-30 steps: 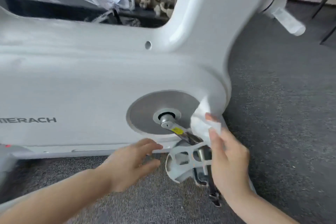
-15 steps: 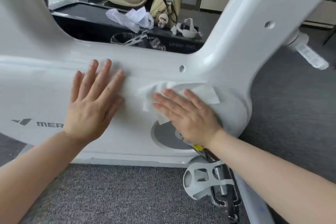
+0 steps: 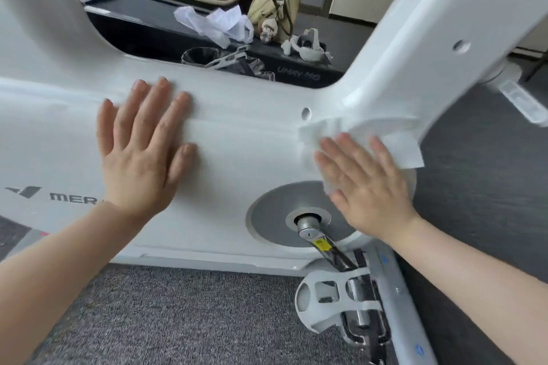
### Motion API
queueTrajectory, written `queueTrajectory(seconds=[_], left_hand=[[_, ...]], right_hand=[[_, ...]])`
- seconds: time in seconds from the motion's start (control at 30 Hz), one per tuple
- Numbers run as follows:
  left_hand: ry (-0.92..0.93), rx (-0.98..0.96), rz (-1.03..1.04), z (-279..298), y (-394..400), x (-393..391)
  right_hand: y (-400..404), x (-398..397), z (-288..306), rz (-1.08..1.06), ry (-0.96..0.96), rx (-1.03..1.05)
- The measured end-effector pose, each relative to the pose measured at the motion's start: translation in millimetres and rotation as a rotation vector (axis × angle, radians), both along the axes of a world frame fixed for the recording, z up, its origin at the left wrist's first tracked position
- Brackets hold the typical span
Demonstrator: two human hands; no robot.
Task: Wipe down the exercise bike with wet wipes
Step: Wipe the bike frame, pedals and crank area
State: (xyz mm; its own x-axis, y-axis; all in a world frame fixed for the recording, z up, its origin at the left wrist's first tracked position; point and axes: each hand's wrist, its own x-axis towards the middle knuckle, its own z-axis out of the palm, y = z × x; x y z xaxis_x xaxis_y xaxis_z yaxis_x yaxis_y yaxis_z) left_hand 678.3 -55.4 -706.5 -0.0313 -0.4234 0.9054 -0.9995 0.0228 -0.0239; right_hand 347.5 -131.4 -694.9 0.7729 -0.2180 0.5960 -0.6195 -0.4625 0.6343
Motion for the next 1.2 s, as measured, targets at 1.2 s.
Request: queueTrajectory(seconds=[1.2], left_hand=[[0.132,0.212,-0.019,-6.8,28.3,46.5]], right_hand=[[49.2,157.2,-156.1,-0.089,1.314,0.386]])
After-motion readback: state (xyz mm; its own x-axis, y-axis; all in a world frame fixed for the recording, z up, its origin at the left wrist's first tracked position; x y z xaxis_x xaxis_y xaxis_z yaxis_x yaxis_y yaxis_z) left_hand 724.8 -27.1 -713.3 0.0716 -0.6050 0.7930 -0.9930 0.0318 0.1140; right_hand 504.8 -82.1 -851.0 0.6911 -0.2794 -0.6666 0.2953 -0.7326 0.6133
